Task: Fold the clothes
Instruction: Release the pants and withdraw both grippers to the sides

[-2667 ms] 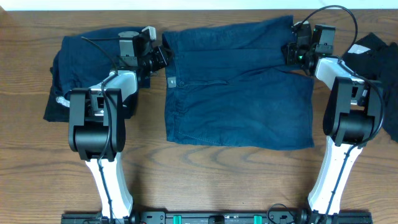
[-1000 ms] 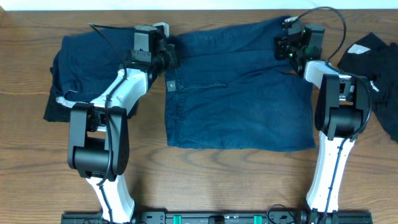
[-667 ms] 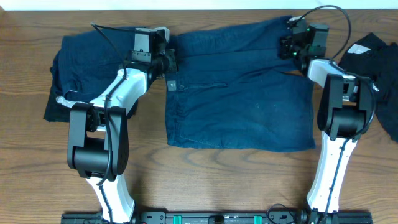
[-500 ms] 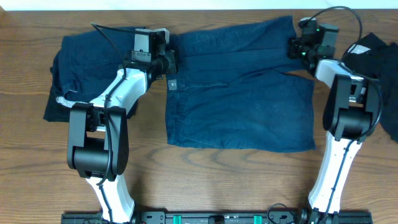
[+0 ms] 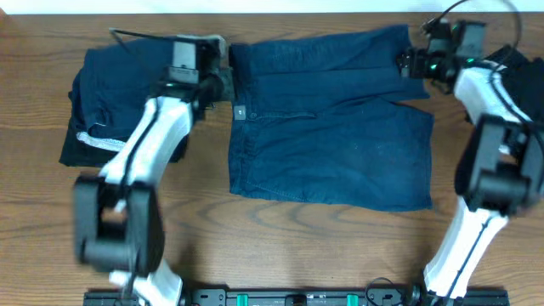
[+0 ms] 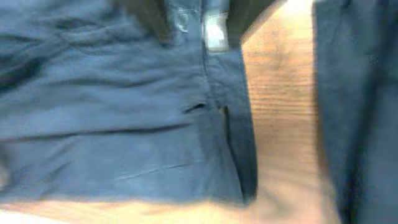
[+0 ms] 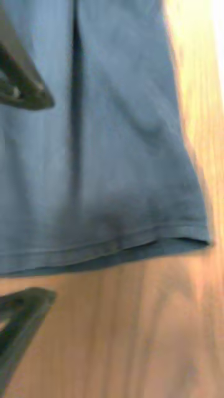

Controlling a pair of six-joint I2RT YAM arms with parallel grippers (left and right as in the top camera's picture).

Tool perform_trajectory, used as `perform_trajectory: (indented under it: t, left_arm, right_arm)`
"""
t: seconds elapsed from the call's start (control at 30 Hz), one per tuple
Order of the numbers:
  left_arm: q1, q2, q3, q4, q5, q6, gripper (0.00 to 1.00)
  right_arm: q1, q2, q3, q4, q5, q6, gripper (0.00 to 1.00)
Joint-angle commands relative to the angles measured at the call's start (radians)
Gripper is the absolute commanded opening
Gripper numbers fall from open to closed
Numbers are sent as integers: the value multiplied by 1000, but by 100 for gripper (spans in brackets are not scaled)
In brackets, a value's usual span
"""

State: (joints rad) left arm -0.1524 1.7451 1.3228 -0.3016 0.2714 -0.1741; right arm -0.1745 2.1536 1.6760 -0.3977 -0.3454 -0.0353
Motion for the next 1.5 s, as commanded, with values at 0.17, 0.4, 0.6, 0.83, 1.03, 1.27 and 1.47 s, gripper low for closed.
perform_trajectory:
  t: [0.17,0.4,0.6,0.83,1.03,1.27,1.47]
  left_arm:
    - [4,-396,8,-290,-56,-96,61]
    - [4,-442,-7,-538,-56,-165,63]
    - [4,-433,-100,-546,-56,-165,63]
    - [5,-398,-131,-522,-57,-163,71]
    - [5,-346,-131,-484,-56,-161,73]
    - [5,-259,-131,-474,-56,-161,73]
    - [5,-202,-131,-474,-56,-161,73]
  right_arm:
    - [4,-408,27,-522,56,247,99]
    - [60,-460,2,-954,255,468,99]
    - [150,-461,-228,-1012,252,478,84]
    - [130,-463,-461,-919,296,566,72]
    - [69,-501,-622,-817,301,600,72]
    - [12,-529,-686,-734,301,607,77]
    - [1,-529,-774,-610,248,608,75]
